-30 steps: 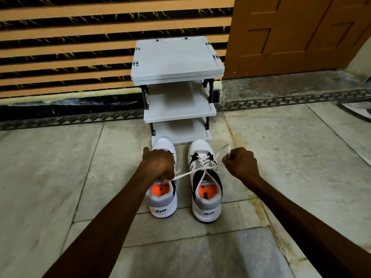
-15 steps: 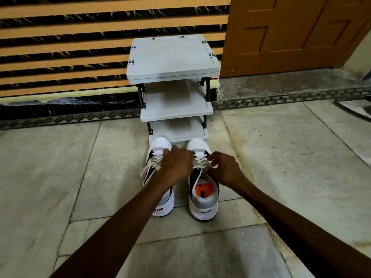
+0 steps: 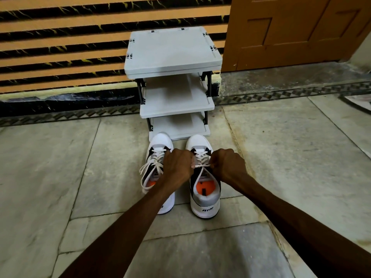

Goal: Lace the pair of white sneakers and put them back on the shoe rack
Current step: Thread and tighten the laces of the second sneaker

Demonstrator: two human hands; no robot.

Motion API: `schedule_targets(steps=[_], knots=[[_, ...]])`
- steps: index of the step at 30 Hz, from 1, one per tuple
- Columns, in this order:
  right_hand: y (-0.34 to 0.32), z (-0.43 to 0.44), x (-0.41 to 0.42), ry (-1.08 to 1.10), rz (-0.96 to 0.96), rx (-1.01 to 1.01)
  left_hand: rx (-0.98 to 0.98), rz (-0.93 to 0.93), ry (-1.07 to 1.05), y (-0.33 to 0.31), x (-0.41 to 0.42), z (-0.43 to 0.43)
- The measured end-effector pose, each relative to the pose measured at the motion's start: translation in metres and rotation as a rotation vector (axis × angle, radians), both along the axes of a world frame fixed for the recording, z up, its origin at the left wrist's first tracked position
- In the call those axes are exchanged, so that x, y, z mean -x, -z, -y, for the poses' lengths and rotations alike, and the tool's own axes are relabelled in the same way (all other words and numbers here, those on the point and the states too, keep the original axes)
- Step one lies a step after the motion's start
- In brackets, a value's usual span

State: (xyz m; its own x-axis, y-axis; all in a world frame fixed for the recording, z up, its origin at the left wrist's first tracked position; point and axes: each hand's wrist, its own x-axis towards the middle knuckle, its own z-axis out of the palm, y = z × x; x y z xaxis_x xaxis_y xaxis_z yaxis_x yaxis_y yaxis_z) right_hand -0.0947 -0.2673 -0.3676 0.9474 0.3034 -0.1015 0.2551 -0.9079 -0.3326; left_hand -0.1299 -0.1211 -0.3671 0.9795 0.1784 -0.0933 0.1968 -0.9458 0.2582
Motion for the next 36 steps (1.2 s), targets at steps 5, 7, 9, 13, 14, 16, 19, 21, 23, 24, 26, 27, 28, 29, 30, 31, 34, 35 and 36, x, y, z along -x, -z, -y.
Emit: schedule_targets(steps=[5, 7, 9, 13, 14, 16, 19, 21, 23, 24, 26, 27, 28, 29, 30, 31, 34, 35, 36], knots=[[0.001, -0.003, 0.005, -0.083, 0.057, 0.097, -0.107, -0.017, 0.020, 0.002, -0.001, 0.001], [0.001, -0.003, 0.003, -0.117, 0.022, 0.161, -0.089, -0.051, 0.009, -0.001, -0.003, -0.004], [-0.001, 0.001, -0.003, -0.141, -0.053, 0.189, -0.024, -0.135, 0.011, -0.008, -0.005, -0.009], [-0.020, 0.009, -0.015, -0.088, -0.403, -0.068, 0.577, -0.306, -0.042, -0.024, -0.005, -0.023], [-0.026, 0.012, -0.016, -0.048, -0.502, -0.213, 0.703, -0.320, -0.069, -0.028, -0.005, -0.026], [-0.033, 0.015, -0.017, 0.021, -0.570, -0.467, 0.819, -0.283, -0.114, -0.029, -0.006, -0.030], [-0.035, 0.012, -0.014, 0.050, -0.564, -0.720, 0.976, -0.173, -0.181, -0.029, -0.006, -0.032], [-0.035, 0.010, -0.014, 0.051, -0.551, -0.871, 1.127, -0.106, -0.212, -0.030, -0.006, -0.029], [-0.032, 0.009, -0.013, 0.039, -0.554, -0.981, 1.236, -0.051, -0.234, -0.031, -0.005, -0.025], [-0.030, 0.009, -0.013, 0.036, -0.556, -1.013, 1.286, -0.021, -0.255, -0.029, -0.005, -0.022], [-0.027, 0.009, -0.012, 0.052, -0.560, -1.052, 1.372, 0.016, -0.306, -0.027, -0.004, -0.018], [-0.025, 0.008, -0.012, 0.073, -0.554, -1.057, 1.421, 0.030, -0.329, -0.026, -0.004, -0.015], [-0.024, 0.006, -0.012, 0.101, -0.541, -1.061, 1.463, 0.052, -0.353, -0.023, -0.003, -0.013], [-0.023, 0.005, -0.011, 0.141, -0.527, -1.067, 1.491, 0.084, -0.371, -0.020, -0.003, -0.010], [-0.023, 0.004, -0.011, 0.193, -0.511, -1.070, 1.488, 0.119, -0.388, -0.018, -0.002, -0.008], [-0.022, 0.003, -0.012, 0.242, -0.492, -1.066, 1.460, 0.153, -0.400, -0.015, -0.003, -0.005], [-0.018, 0.000, -0.014, 0.325, -0.444, -1.052, 1.214, 0.241, -0.376, -0.008, -0.006, 0.001], [-0.016, 0.000, -0.014, 0.343, -0.435, -1.052, 1.118, 0.265, -0.352, -0.007, -0.006, 0.002], [-0.015, -0.001, -0.015, 0.361, -0.424, -1.048, 1.020, 0.291, -0.316, -0.007, -0.006, 0.004]])
